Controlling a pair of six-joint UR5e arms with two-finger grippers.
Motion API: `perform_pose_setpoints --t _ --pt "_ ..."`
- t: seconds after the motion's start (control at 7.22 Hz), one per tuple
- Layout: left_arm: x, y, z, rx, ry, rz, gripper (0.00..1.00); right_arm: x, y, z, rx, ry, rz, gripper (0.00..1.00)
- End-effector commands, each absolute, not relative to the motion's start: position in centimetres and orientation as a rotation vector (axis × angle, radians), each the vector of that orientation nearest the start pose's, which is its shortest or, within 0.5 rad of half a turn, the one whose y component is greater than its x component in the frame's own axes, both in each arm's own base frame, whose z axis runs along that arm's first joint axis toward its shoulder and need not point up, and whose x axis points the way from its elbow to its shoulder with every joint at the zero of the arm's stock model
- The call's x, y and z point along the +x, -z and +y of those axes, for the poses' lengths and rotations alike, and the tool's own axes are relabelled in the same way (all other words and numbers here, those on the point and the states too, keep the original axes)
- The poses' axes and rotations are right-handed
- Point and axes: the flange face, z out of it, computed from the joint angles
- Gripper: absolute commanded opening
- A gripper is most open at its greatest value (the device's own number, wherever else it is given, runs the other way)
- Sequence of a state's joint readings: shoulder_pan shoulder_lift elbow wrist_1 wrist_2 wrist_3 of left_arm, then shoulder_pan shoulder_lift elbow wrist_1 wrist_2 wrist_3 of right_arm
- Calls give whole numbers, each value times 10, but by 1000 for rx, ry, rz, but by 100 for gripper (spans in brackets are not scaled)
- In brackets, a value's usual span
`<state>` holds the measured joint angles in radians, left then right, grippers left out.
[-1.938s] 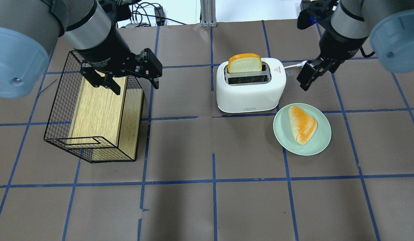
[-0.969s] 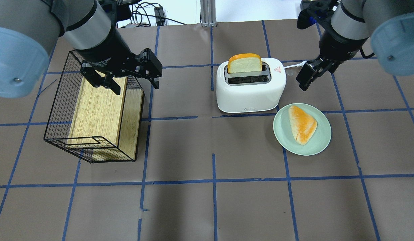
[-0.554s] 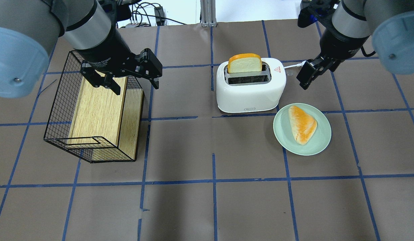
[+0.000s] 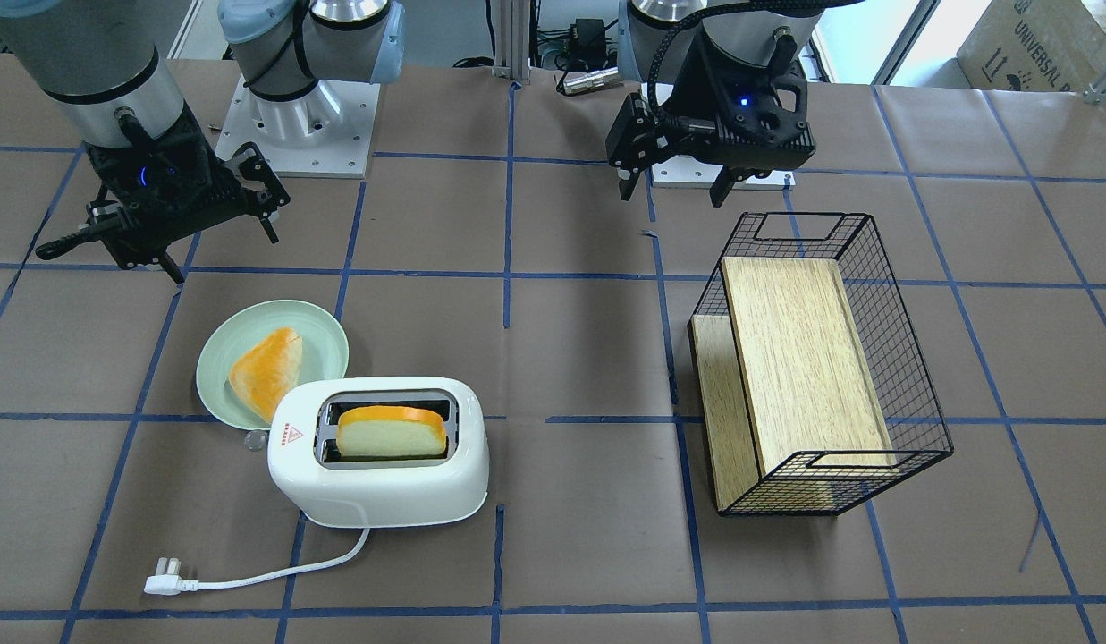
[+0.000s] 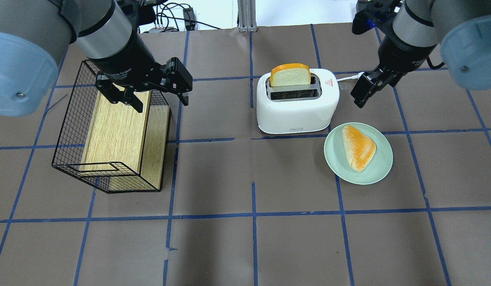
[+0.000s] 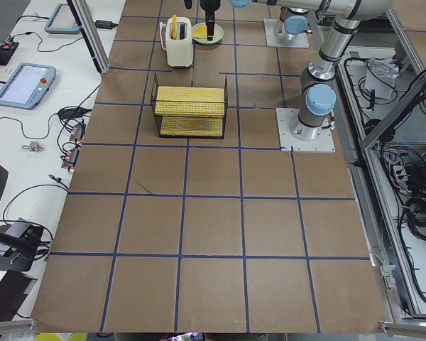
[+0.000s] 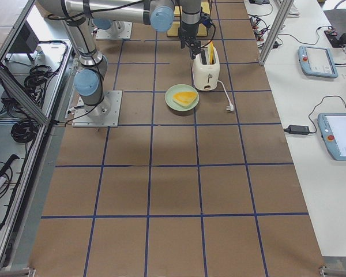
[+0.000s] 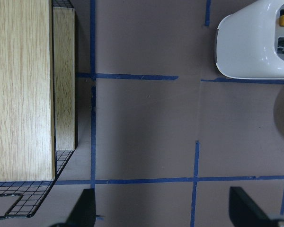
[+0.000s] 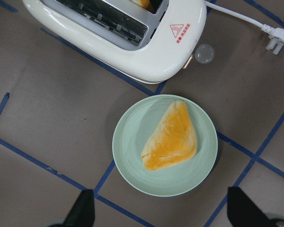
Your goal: Press toaster with right arm
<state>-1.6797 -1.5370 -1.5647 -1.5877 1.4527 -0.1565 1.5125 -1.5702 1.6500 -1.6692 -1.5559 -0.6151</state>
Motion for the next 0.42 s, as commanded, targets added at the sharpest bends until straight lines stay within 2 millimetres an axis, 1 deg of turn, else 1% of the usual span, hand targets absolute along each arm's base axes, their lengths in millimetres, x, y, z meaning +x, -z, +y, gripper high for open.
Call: perform_pose_setpoints --t 0.0,0.28 --pt "-196 -506 -461 -75 12 3261 100 106 -459 -500 -864 40 3013 100" --pt "-196 -506 -461 -75 12 3261 100 106 -458 -500 -863 33 3011 100"
